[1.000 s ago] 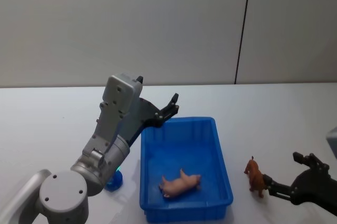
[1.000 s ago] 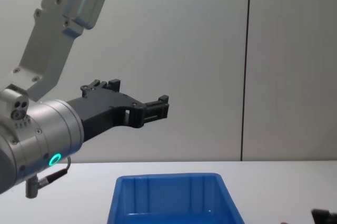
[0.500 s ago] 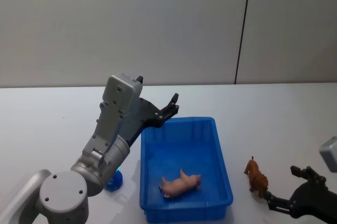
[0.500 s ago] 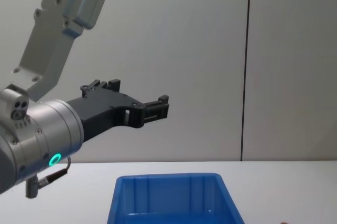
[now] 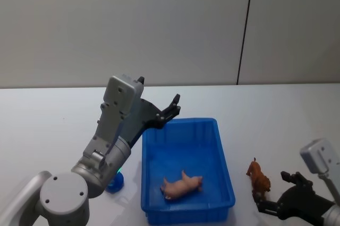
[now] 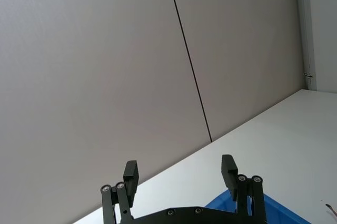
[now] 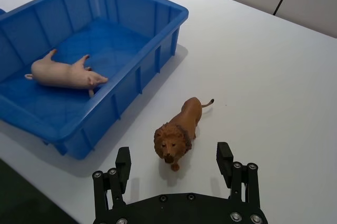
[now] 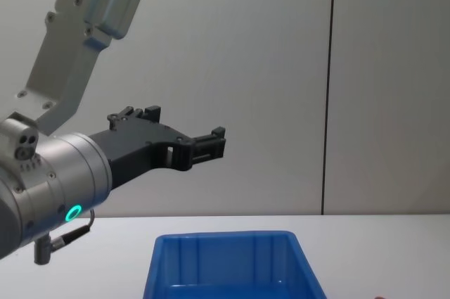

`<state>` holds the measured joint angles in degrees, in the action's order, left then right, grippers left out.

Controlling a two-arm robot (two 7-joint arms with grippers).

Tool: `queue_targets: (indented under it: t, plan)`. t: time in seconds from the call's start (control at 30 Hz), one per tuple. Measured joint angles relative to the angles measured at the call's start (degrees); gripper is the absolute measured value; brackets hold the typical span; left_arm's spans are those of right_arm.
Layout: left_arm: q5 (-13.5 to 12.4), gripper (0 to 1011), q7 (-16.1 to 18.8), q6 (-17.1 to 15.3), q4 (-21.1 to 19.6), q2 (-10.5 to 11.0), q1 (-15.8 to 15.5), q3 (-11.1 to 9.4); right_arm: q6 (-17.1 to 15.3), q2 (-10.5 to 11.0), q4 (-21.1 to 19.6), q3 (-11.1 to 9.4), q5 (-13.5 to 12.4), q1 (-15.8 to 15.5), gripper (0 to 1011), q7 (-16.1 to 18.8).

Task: Pick up the two dolls from the table and place them into the box.

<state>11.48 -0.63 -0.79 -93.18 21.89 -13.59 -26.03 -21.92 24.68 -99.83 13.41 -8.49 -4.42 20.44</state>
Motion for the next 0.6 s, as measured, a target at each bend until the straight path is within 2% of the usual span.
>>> queue_targets:
  t: [0.4,0.6]
  plan:
    - [0.0,1001,0.0,0.0,0.0,0.0,0.0,0.0,0.15,-4.01,4.83,2.06,2.91,3.35,995,-2.07]
    - [0.0,1001,0.0,0.0,0.0,0.0,0.0,0.0,0.4,-5.17,6.25,2.65,3.81,4.36,854,-2.78]
